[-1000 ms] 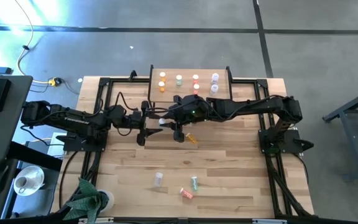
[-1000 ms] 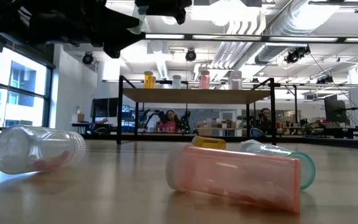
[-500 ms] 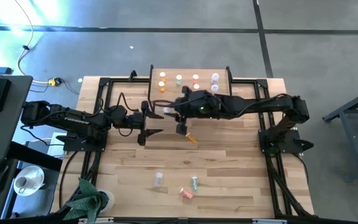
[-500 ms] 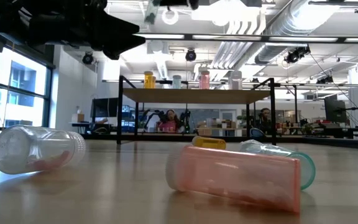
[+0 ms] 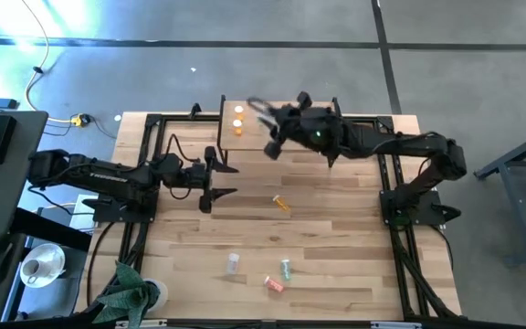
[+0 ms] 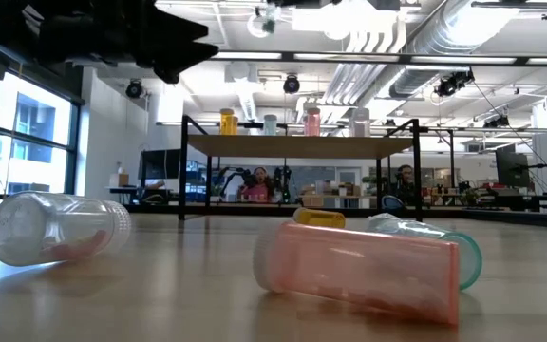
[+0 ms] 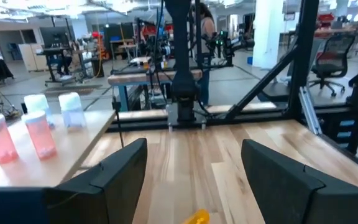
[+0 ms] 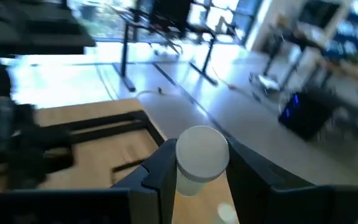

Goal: Pick and place medicine bottles onto shelf by color
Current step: Put the blue pill bottle on the shelf aligned with the blue pill bottle

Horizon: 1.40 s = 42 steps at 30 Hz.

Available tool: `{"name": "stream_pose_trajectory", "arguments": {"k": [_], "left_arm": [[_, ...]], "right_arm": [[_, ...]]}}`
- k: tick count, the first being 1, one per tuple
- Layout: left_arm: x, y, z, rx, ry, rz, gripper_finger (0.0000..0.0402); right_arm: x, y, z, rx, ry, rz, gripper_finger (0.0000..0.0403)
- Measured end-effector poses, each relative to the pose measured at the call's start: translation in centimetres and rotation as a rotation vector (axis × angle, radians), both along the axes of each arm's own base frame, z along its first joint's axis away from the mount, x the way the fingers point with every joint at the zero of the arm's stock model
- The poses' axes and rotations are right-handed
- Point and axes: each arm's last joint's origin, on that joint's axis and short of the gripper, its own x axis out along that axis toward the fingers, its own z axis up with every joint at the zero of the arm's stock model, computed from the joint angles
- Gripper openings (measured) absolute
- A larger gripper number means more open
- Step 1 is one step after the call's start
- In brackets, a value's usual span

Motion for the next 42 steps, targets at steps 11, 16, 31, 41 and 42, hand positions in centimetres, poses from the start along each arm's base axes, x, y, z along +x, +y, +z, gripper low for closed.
{"name": "stream_pose_trajectory", "arguments": {"k": [11,16,31,41,42], "left_arm": [[-2.0,-0.4,1.2,-0.038,0.015,0.005,0.0252],[-2.5,-0.5,1.4,-0.039,0.024,0.006,0.0252],[-2.6,-0.5,1.3,-0.04,0.038,0.008,0.0252],[-2.6,-0.5,1.3,-0.04,0.041,0.009,0.0252],[-2.6,-0.5,1.3,-0.04,0.042,0.009,0.0252]], "right_arm": [[2.3,-5.7,-5.7,0.261,0.103,-0.081,0.0106],[3.6,-6.5,-8.4,0.281,0.185,-0.072,0.0106],[4.1,-6.6,-10.6,0.34,0.248,-0.15,0.0106],[5.1,-6.9,-12.4,0.342,0.266,-0.168,0.0106],[5.2,-6.9,-12.5,0.338,0.263,-0.173,0.0106]]}}
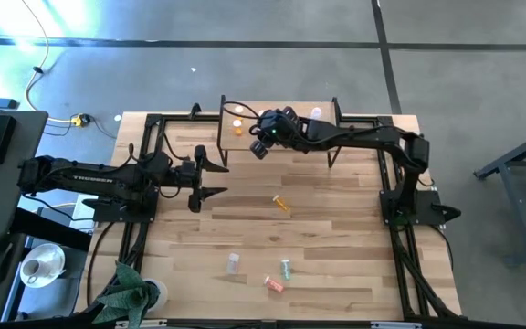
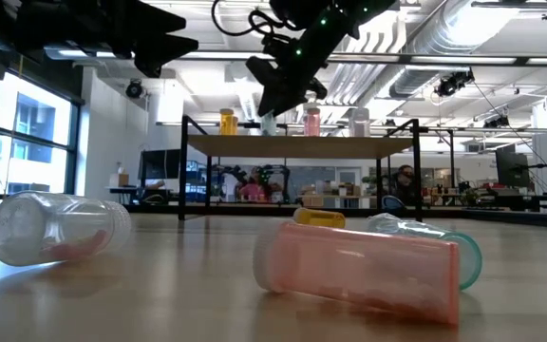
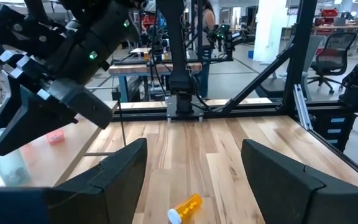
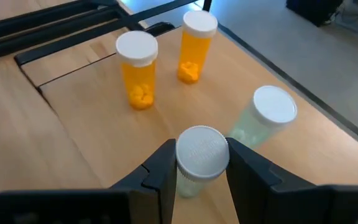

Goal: Pick and place medicine bottles onto shelf by color
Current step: Put the blue pill bottle on the shelf aligned with the blue pill bottle

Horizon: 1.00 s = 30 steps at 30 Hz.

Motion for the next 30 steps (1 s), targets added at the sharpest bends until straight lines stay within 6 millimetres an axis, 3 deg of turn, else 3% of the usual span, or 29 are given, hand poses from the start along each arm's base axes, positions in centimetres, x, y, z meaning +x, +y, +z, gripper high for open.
{"name": "stream_pose_trajectory", "arguments": {"k": [10,24,30], "left_arm": [[0.0,0.01,-0.04,0.0,0.004,0.007,0.0252],[-0.01,0.05,-0.19,0.005,0.021,0.018,0.0252],[-0.01,0.05,-0.2,0.005,0.022,0.018,0.0252]], "right_arm": [[0.01,-0.07,-0.13,-0.033,0.025,-0.008,0.0108],[0.07,0.03,-0.36,-0.038,0.047,0.009,0.0161],[0.21,0.08,0.46,-0.05,0.045,0.024,0.0167]]}}
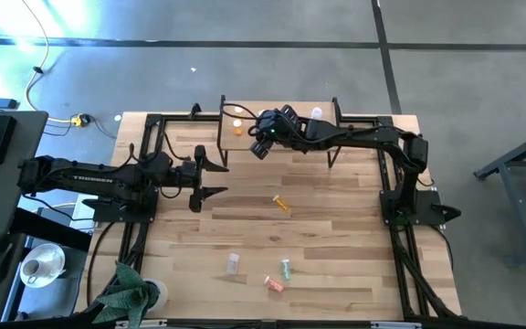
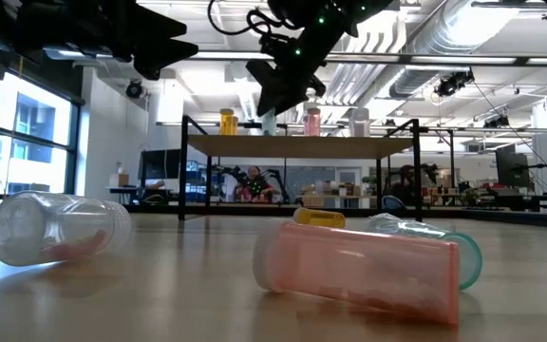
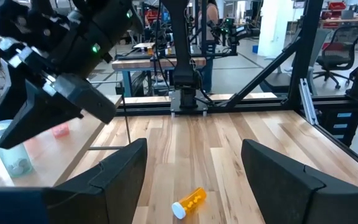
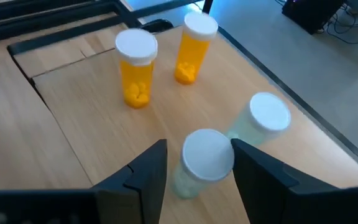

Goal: Pick and place medicine bottles onto shelf by color
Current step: Put the blue pill bottle on the shelf aligned with the blue pill bottle, then put the transparent pill bottle on the shelf aligned with the transparent pill bottles

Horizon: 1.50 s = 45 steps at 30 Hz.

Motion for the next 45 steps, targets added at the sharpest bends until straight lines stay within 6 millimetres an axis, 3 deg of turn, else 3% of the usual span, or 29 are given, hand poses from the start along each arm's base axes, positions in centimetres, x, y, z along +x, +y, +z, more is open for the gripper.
{"name": "stream_pose_trajectory", "arguments": {"k": [13,21,29,38,45], "left_arm": [[0.0,0.0,-0.1,-0.002,0.011,0.0,0.0252],[0.0,0.0,-0.2,-0.005,0.024,0.0,0.0252],[0.0,0.0,-0.3,-0.007,0.029,0.0,0.0252],[0.0,0.0,-0.5,-0.042,0.048,0.002,0.0252],[-0.1,-0.1,-1.1,-0.256,0.079,0.025,0.0252]], "right_arm": [[-1.3,0.7,4.4,0.084,0.12,-0.029,0.0168],[-1.7,4.8,5.0,0.107,0.254,0.061,0.0168],[-2.5,10.3,2.5,0.133,0.43,0.171,0.0168],[-3.3,14.7,-2.4,0.196,0.534,0.262,0.0168],[-3.6,17.0,-6.0,0.201,0.499,0.322,0.0168]]}}
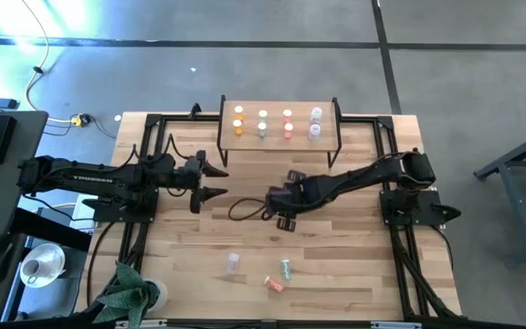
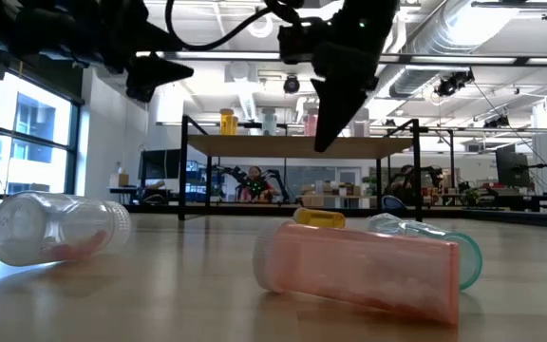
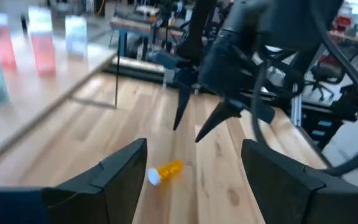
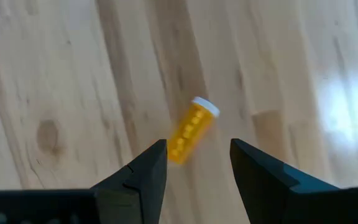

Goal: Pick and place medicine bottles onto shelf by color
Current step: Put the transparent pill bottle on the shelf aligned with the transparent pill bottles

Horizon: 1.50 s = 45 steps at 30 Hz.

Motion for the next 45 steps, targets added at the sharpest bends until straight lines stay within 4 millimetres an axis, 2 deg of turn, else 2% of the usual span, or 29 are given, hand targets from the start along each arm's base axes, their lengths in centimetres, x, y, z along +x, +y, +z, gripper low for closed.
{"name": "stream_pose_trajectory", "arguments": {"k": [3,7,14,19,24,34,41,45], "left_arm": [[0.0,-0.3,-0.2,-0.048,0.01,-0.005,0.0252],[0.3,-1.3,0.1,-0.049,0.011,-0.038,0.0252],[1.1,-3.8,2.1,0.022,0.039,-0.013,0.0252],[2.0,-5.2,3.3,0.068,0.174,0.071,0.0252],[3.4,-6.7,3.7,0.012,0.298,0.103,0.0252],[6.4,-9.8,2.4,-0.151,0.599,0.149,0.0252],[7.8,-12.2,0.1,-0.29,0.698,0.142,0.0252],[7.9,-13.3,-1.0,-0.363,0.744,0.142,0.0252]], "right_arm": [[0.1,0.5,-1.0,-0.014,-0.056,-0.013,0.0168],[0.6,0.8,-1.2,-0.096,-0.16,-0.046,0.0168],[1.6,0.0,1.3,-0.266,-0.265,-0.163,0.0168],[1.7,-0.3,2.9,-0.366,-0.283,-0.205,0.0168],[1.0,-0.7,3.4,-0.482,-0.248,-0.274,0.0168],[-1.5,-1.7,2.8,-0.539,-0.134,-0.454,0.0168],[-1.9,-1.8,2.8,-0.55,-0.122,-0.474,0.0168],[-1.9,-1.8,2.8,-0.55,-0.121,-0.473,0.0168]]}}
